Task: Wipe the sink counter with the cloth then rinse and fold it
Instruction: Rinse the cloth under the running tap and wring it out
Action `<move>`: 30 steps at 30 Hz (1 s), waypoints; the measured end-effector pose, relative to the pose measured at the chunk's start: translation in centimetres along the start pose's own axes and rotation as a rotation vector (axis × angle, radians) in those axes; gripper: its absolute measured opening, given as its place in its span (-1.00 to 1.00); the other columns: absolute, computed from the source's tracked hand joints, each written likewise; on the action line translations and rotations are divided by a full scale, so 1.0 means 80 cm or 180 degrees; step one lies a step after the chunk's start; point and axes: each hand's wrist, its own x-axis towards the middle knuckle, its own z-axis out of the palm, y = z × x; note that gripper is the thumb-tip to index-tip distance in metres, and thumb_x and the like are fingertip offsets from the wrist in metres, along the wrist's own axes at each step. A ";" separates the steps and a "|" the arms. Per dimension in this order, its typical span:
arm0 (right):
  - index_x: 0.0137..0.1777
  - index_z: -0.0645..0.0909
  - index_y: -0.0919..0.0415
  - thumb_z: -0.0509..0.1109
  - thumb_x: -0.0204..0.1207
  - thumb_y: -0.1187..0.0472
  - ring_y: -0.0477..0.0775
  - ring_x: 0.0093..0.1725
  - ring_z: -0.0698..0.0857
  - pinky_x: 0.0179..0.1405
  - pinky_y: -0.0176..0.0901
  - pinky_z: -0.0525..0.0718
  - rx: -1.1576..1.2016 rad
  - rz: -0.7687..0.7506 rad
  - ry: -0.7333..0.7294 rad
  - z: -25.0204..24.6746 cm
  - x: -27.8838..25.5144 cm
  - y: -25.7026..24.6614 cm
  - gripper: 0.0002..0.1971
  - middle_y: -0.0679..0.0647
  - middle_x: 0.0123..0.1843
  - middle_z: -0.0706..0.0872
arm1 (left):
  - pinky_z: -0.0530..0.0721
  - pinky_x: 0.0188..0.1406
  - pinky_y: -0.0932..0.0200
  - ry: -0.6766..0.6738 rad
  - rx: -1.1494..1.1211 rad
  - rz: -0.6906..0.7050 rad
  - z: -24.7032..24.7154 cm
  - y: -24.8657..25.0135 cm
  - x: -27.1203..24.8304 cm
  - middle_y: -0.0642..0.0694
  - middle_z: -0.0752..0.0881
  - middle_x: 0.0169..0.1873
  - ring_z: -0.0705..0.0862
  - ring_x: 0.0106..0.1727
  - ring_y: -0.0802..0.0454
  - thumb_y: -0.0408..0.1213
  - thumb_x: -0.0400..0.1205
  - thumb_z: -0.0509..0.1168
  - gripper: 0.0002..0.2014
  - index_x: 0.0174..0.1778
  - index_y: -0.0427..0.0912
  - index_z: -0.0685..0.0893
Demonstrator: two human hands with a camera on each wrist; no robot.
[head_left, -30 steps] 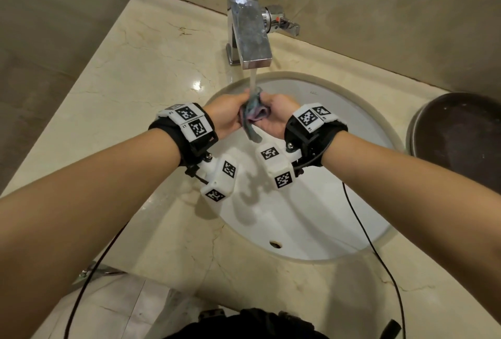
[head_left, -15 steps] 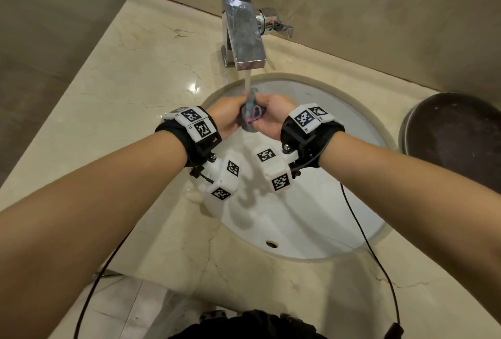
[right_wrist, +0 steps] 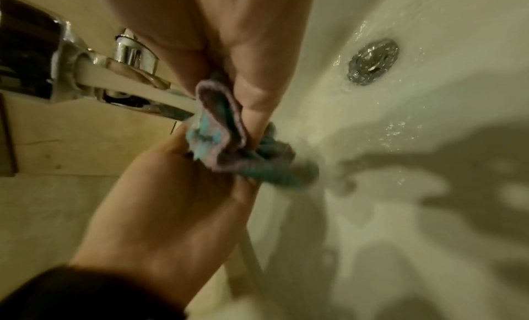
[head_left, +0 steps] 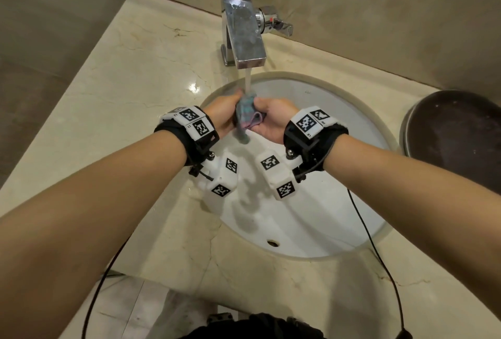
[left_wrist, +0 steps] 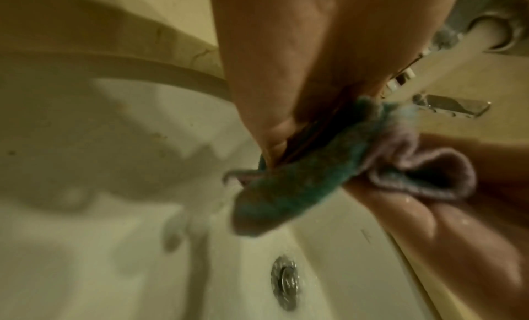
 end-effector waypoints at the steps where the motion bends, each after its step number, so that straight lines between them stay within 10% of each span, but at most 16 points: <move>1: 0.47 0.34 0.51 -0.01 0.72 0.35 0.31 0.18 0.64 -0.05 0.10 0.68 -0.0029 0.0009 0.0007 -0.001 -0.001 -0.003 -0.61 0.43 0.32 0.56 | 0.65 0.01 0.15 -0.0058 0.0001 -0.0012 -0.006 -0.002 0.003 -0.21 0.65 -0.04 0.63 0.06 -0.10 -0.22 0.77 -0.04 -0.69 0.22 -0.23 0.57; 4: 0.01 0.57 0.48 0.13 0.64 0.39 0.36 0.25 0.66 0.19 0.27 0.65 -0.0598 0.0078 0.0477 -0.016 0.001 -0.022 -0.80 0.41 0.11 0.67 | 0.67 0.14 -0.01 -0.0113 0.0361 -0.0181 -0.021 -0.003 -0.002 -0.17 0.70 0.08 0.71 0.07 -0.08 -0.17 0.75 0.02 -0.71 0.22 -0.16 0.59; 7: -0.31 0.54 0.36 0.16 0.63 0.36 0.30 -0.13 0.69 0.17 0.30 0.66 -0.1199 -0.0037 0.0801 -0.041 0.007 -0.038 -0.72 0.31 -0.23 0.65 | 0.62 0.17 -0.04 0.0399 0.0701 -0.0067 -0.024 0.002 -0.003 -0.15 0.71 -0.04 0.68 -0.08 -0.04 -0.24 0.72 0.11 -0.67 0.36 -0.28 0.52; 12: 0.23 0.58 0.36 0.40 0.54 0.18 0.34 0.11 0.74 -0.03 0.31 0.74 -0.1821 -0.0141 0.0701 -0.055 0.005 -0.047 -0.66 0.31 0.15 0.73 | 0.62 0.25 -0.25 0.0760 0.0884 -0.0023 -0.026 0.008 -0.008 -0.33 0.61 0.28 0.65 0.20 -0.25 -0.43 0.69 0.12 -0.65 0.41 -0.24 0.47; 16: 0.40 0.54 0.26 0.41 0.52 0.12 0.22 0.32 0.63 0.38 0.01 0.56 -0.3720 -0.0495 0.1031 -0.059 0.002 -0.041 -0.54 0.20 0.33 0.66 | 0.63 0.21 -0.25 0.0784 0.0589 0.0155 -0.019 0.015 -0.009 -0.29 0.63 0.13 0.64 0.10 -0.20 -0.42 0.70 0.07 -0.63 0.43 -0.16 0.46; 21: 0.40 0.52 0.32 0.26 0.63 0.15 0.24 0.40 0.56 0.30 -0.11 0.52 -0.3896 -0.0442 0.1147 -0.060 0.003 -0.038 -0.60 0.26 0.41 0.59 | 0.63 -0.63 0.35 0.0692 0.0578 0.0120 -0.014 0.019 -0.025 -0.11 0.65 -0.19 0.65 -0.24 -0.02 -0.34 0.74 0.01 -0.75 0.23 -0.07 0.53; 27: 0.29 0.58 0.35 0.35 0.56 0.04 0.26 0.31 0.63 0.33 -0.03 0.57 -0.3872 -0.0349 0.1270 -0.059 0.006 -0.053 -0.57 0.25 0.32 0.65 | 0.71 -0.26 0.08 0.0512 0.0469 -0.0042 -0.028 0.016 -0.031 -0.17 0.67 0.20 0.69 -0.05 -0.02 -0.22 0.77 -0.02 -0.67 0.42 -0.05 0.47; 30: 0.39 0.52 0.34 0.33 0.58 0.19 0.25 0.41 0.55 0.32 -0.04 0.52 -0.3799 -0.0399 0.1245 -0.072 0.005 -0.059 -0.59 0.26 0.42 0.57 | 0.69 -0.22 0.05 0.0376 0.0406 -0.0131 -0.033 0.016 -0.033 -0.10 0.69 0.01 0.67 0.09 -0.08 -0.26 0.77 -0.04 -0.67 0.41 -0.09 0.47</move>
